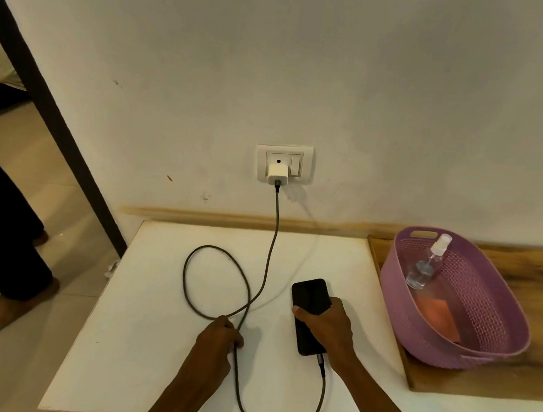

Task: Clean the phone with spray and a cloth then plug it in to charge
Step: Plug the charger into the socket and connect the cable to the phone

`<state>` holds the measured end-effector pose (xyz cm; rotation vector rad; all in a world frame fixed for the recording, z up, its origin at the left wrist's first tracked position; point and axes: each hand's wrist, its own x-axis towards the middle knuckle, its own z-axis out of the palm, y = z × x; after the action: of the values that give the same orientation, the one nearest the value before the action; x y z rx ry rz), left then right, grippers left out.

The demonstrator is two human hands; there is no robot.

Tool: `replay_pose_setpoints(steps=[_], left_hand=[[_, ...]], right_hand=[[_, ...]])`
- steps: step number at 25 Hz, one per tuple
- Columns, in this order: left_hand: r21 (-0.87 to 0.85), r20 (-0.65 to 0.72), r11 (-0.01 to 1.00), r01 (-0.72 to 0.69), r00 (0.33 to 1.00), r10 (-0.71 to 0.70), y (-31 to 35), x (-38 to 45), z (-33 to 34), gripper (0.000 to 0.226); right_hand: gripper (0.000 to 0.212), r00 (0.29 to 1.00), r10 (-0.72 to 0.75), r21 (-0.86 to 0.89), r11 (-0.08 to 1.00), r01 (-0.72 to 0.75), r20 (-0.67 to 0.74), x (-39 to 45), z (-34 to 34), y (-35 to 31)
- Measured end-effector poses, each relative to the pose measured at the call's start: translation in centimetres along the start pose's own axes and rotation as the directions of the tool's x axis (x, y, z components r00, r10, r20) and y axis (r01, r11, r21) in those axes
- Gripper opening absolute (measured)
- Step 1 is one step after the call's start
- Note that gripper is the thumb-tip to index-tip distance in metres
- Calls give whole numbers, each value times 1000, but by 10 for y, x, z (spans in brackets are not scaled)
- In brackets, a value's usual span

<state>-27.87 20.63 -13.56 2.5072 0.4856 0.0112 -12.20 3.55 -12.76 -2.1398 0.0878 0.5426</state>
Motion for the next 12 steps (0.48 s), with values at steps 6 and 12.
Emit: replay_pose_setpoints(steps=[6,12], left_hand=[[16,28,999,36,999,-36,4,8,-5,25],[-28,-104,999,37,994,-39,16,6,-2,23]], right_hand=[[96,975,-173,-448,889,93,-141,-26,15,9],[88,931,-296,-659,748,85,-215,-38,22,19]])
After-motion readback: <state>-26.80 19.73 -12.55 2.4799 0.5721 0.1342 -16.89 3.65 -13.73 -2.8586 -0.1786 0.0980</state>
